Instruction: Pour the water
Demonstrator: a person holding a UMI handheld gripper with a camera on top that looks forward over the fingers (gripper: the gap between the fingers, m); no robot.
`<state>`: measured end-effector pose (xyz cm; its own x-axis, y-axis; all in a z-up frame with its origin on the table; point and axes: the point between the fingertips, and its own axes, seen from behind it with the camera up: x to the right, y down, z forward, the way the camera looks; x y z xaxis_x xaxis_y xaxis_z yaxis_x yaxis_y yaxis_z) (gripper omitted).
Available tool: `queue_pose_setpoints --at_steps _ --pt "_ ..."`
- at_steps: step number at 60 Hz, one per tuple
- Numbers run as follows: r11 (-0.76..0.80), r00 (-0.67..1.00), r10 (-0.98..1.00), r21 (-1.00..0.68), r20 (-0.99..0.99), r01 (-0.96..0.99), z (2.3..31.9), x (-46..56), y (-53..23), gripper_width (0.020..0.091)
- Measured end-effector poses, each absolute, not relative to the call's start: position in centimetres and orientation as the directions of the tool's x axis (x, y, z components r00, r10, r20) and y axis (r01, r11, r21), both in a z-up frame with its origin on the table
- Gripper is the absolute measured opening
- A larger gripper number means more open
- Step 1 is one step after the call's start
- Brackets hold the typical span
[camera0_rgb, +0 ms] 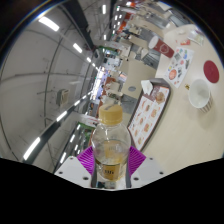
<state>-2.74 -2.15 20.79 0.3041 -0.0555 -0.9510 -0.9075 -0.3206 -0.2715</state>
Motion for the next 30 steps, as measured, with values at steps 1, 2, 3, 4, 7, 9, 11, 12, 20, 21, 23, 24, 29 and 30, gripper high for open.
queue_pose_setpoints --at_steps 1,2,3,4,7,9,11,12,20,21,23,24,29,30 --pt "-0.317 0.252 -0.059 -0.221 -0.966 -0.922 20.7 -2.0 -2.0 0.0383" --pt "-0.313 0.200 -0.065 -0.170 -0.978 -0.934 20.6 -1.2 -1.8 0.0383" --pt "-0.312 0.143 -0.074 -0.113 -0.987 -0.943 20.9 -0.4 -2.2 0.0383" --pt "-0.304 0.098 -0.078 -0.070 -0.992 -0.950 20.2 0.3 -1.5 0.0384" --pt "-0.286 -0.042 -0.096 0.068 -0.994 -0.956 19.7 2.2 -1.2 0.0384" --pt "-0.275 -0.125 -0.104 0.150 -0.987 -0.950 19.0 3.5 -0.9 0.0379" --pt "-0.256 -0.196 -0.121 0.221 -0.973 -0.941 17.9 4.8 -0.6 0.0381" --pt "-0.254 -0.228 -0.127 0.254 -0.965 -0.933 17.5 5.2 -0.5 0.0381" --pt "-0.209 -0.425 -0.188 0.459 -0.886 -0.864 14.1 7.6 -0.3 0.0382" --pt "-0.204 -0.436 -0.196 0.471 -0.878 -0.858 13.6 7.8 -0.2 0.0381" --pt "-0.212 -0.452 -0.202 0.490 -0.869 -0.846 13.3 7.8 -0.7 0.0381" --pt "-0.213 -0.454 -0.207 0.493 -0.867 -0.844 13.0 7.8 -0.8 0.0381" --pt "-0.235 -0.443 -0.235 0.493 -0.865 -0.837 12.5 7.4 -1.4 0.0381" --pt "-0.240 -0.444 -0.239 0.496 -0.864 -0.835 12.7 7.4 -2.5 0.0382"
